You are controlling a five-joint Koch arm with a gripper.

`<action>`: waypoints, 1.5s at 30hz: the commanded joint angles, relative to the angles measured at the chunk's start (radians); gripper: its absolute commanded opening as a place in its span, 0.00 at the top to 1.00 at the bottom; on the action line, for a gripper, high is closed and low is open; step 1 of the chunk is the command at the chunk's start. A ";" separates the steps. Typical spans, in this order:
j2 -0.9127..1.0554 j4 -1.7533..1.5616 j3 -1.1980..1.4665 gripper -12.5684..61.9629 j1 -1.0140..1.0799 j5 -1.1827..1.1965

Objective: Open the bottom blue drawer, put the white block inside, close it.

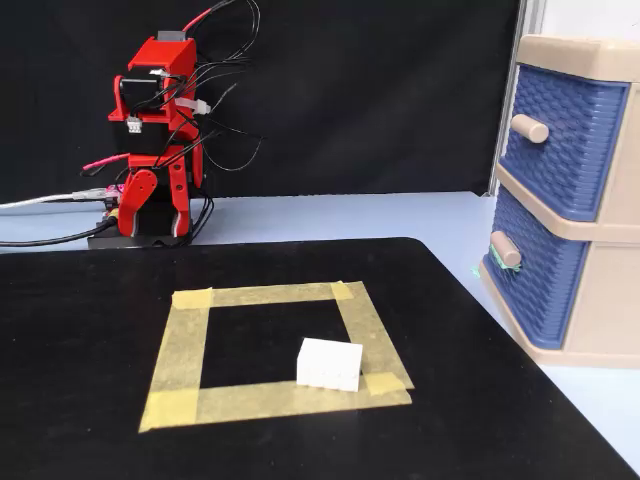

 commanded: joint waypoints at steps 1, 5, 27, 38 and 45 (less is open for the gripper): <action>0.052 0.060 0.017 0.37 0.003 0.006; 0.052 0.060 0.017 0.37 0.003 0.006; -0.393 -0.416 -0.733 0.38 -1.058 -1.220; -0.813 -2.052 -0.433 0.38 -1.123 -1.672; -1.173 -2.554 -0.509 0.38 -1.150 -1.678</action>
